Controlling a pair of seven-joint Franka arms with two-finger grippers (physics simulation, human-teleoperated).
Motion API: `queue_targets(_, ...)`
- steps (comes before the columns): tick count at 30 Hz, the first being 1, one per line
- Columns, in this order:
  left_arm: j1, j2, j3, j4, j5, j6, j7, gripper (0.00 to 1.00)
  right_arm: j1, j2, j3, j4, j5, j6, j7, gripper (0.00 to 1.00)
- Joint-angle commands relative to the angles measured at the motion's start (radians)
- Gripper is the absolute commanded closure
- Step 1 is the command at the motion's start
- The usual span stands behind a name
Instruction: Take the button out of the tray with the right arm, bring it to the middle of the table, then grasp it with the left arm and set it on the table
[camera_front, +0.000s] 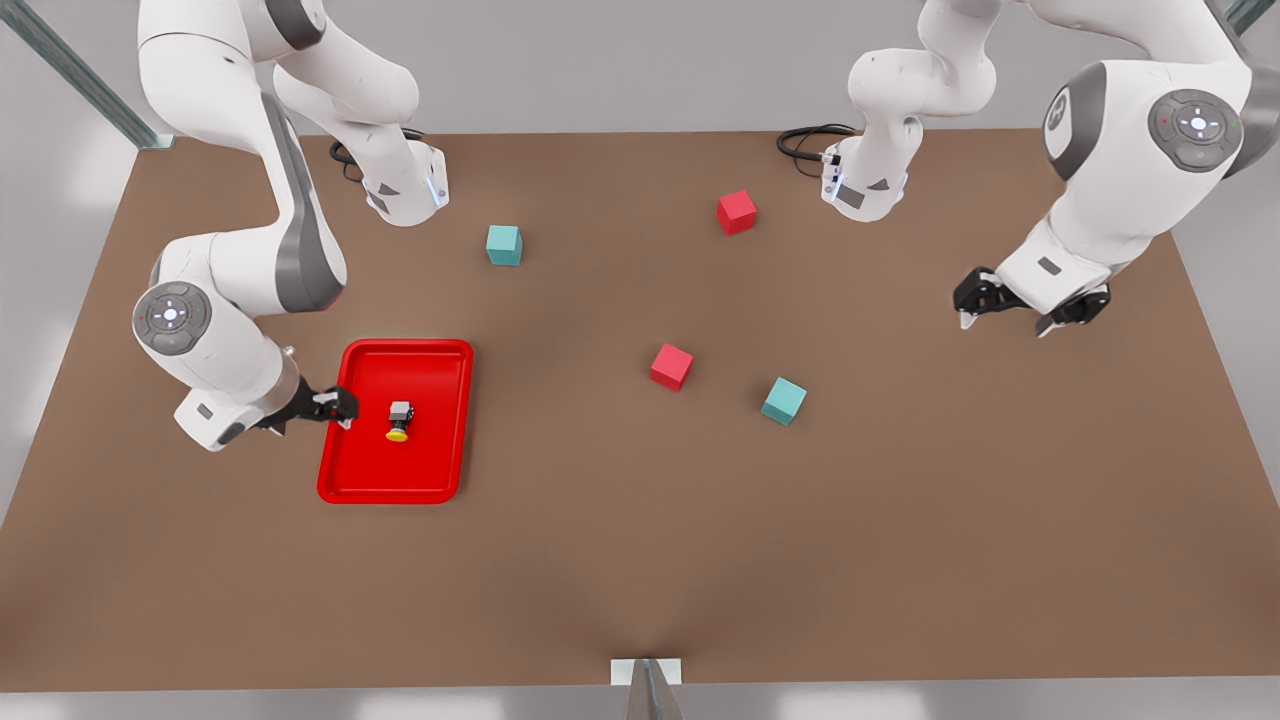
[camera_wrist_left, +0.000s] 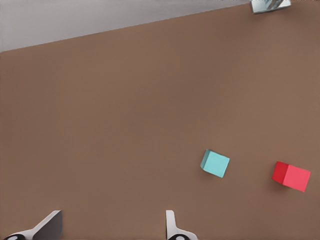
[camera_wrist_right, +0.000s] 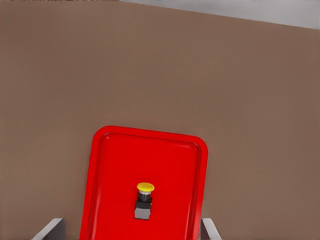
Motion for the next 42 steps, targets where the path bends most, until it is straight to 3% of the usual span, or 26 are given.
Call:
queue_targets(1,0.015,-0.001,-0.001,-0.001,0.001,0.016,0.007,0.0,0.001,0.0,0.0,0.001,-0.001,0.019,0.057,0.0)
queue_targets(10,0.016,0.007,-0.014,-0.001,0.002,0.008,0.008,0.0,0.011,0.139,0.01,0.061,-0.007,-0.129,-0.002,0.0)
queue_targets(13,0.016,0.011,-0.014,-0.001,0.002,0.006,0.008,0.0,0.001,0.176,0.011,-0.064,0.032,-0.03,-0.006,0.0)
queue_targets(16,0.016,0.013,-0.016,-0.001,0.002,0.006,0.007,0.0,-0.102,0.165,0.013,-0.355,0.028,0.299,-0.038,0.0)
queue_targets(20,0.016,0.021,-0.016,-0.001,0.002,0.005,0.007,0.0,-0.11,0.165,0.013,-0.417,0.03,0.396,-0.02,0.0)
queue_targets(22,0.016,0.021,-0.016,-0.001,0.002,0.005,0.007,0.0,-0.111,0.121,0.013,-0.524,0.035,0.556,-0.012,0.0)
queue_targets(42,0.016,0.048,-0.016,-0.007,0.002,0.006,0.007,0.0,-0.085,0.145,0.008,-0.613,0.03,0.629,0.144,0.0)
